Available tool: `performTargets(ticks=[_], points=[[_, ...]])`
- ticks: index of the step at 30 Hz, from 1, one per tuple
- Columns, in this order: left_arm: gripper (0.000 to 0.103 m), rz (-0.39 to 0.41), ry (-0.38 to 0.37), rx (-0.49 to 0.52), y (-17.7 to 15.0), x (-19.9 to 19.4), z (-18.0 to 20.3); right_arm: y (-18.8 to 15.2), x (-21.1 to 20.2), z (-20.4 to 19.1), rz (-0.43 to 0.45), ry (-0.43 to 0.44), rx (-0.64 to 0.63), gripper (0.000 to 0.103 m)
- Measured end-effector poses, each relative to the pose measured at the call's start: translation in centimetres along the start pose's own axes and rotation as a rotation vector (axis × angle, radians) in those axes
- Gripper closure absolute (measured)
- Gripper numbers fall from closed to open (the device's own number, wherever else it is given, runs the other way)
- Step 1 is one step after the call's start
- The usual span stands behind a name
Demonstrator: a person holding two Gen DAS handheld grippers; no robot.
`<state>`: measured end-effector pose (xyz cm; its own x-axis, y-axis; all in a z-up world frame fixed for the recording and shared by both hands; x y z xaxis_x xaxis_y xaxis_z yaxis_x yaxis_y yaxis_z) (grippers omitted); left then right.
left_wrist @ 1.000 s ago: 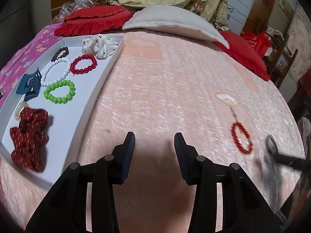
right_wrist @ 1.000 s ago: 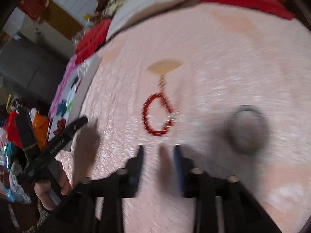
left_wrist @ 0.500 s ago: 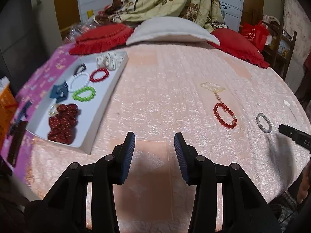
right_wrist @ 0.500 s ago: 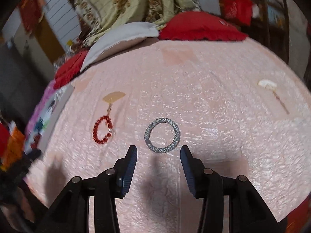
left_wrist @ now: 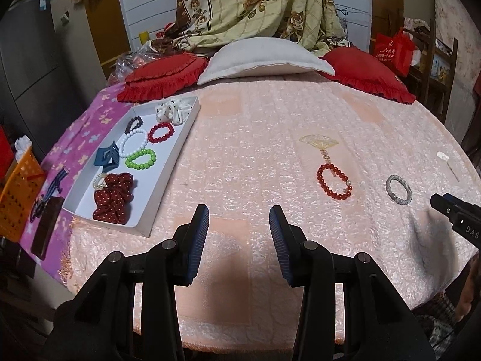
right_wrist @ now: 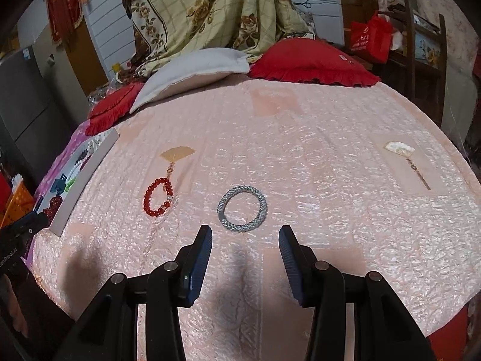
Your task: Organize jewelry
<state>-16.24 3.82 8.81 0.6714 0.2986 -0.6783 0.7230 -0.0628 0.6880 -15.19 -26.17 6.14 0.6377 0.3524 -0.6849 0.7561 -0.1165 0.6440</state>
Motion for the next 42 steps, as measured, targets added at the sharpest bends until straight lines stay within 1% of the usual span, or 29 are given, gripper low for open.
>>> performTargets(ticks=[10,20,25,27,31,33,37,42], points=[[0.062,0.008,0.009,0.027,0.0,-0.5,0.7,-0.3,-0.3,0.4,0.008,0.002,0.005,0.059],[0.062,-0.043,0.019,0.035,-0.6,1.4,1.3,-0.9,0.5,1.1,-0.006,0.001,0.021,0.059],[0.062,-0.078,0.011,0.042,-1.0,2.7,1.7,-1.2,1.0,1.6,-0.013,0.001,0.027,0.059],[0.062,-0.101,-0.008,0.034,-0.8,3.5,1.8,-1.3,1.2,1.8,-0.011,0.002,0.027,0.059],[0.062,-0.175,-0.087,-0.005,0.2,6.0,1.7,-1.4,1.3,2.1,0.004,0.010,0.026,0.059],[0.062,-0.195,-0.117,-0.007,0.8,6.8,2.2,-1.4,1.5,2.3,0.004,0.014,0.026,0.059],[0.062,-0.218,-0.187,0.014,2.7,8.6,4.3,-1.2,2.3,2.6,-0.014,0.017,0.027,0.059],[0.062,-0.233,-0.268,0.055,4.2,10.5,7.3,-0.5,3.2,2.7,-0.030,0.033,0.021,0.059]])
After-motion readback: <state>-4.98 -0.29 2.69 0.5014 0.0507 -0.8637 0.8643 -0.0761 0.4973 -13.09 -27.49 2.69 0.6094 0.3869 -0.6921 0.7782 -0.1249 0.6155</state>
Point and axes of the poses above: each gripper's, at about its wrist camera, not at the fingertips, and x roughly the way its jaws point, z to its right, y to its top, the point moved 1 cm from there along x, roughly the way its jaws point, and after that the axes turned 13 degrees about y, right-handed, at the moved point
